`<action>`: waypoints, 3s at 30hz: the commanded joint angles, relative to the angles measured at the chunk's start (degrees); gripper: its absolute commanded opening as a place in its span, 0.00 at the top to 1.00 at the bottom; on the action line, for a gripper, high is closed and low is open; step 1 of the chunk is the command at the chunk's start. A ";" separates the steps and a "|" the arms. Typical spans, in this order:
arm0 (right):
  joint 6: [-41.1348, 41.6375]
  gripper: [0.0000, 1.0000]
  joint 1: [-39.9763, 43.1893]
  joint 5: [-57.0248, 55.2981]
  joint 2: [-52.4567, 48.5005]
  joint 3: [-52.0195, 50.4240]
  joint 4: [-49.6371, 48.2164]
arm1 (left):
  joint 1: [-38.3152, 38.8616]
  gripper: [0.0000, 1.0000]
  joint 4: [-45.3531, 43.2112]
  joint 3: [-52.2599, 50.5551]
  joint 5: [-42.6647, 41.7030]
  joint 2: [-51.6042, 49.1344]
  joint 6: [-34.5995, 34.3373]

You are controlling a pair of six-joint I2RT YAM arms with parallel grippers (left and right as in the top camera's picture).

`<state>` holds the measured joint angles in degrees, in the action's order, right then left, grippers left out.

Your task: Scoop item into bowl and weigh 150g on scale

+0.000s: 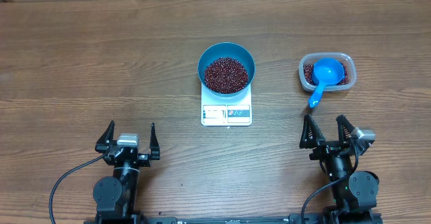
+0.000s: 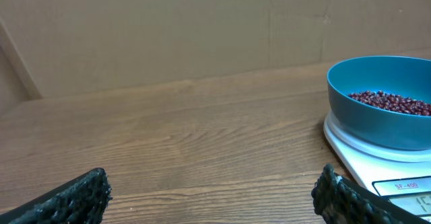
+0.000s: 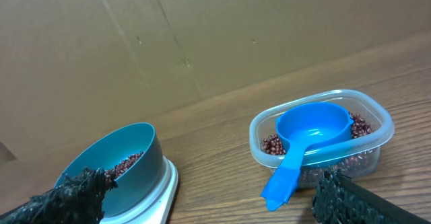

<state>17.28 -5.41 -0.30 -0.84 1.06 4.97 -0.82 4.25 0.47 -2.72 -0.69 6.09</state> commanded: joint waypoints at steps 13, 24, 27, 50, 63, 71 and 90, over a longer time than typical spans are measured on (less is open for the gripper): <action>-1.46 0.00 -0.55 2.56 0.72 -0.63 -0.11 | -0.37 0.00 0.04 -0.20 0.37 0.44 0.13; -1.05 0.00 -0.52 2.32 0.72 -0.61 -0.22 | -0.37 0.01 0.04 -0.20 0.37 0.44 0.13; -1.05 0.00 -0.52 2.32 0.72 -0.61 -0.24 | -0.37 0.00 0.04 -0.20 0.37 0.44 0.13; -1.05 0.00 -0.52 2.32 0.72 -0.61 -0.24 | -0.37 0.00 0.04 -0.20 0.37 0.44 0.13; -1.05 0.00 -0.52 2.32 0.72 -0.61 -0.24 | -0.37 0.00 0.04 -0.20 0.37 0.44 0.13; -1.27 0.00 -0.52 1.99 0.72 -0.61 -0.13 | -0.37 0.01 0.04 -0.20 0.37 0.44 0.13; -24.98 0.00 -0.55 4.46 0.72 -0.61 -0.28 | -0.37 0.00 0.04 -0.20 0.37 0.44 0.13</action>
<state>-3.75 -5.41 3.68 -0.84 1.06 5.08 -0.82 4.25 0.47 -2.70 -0.69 6.11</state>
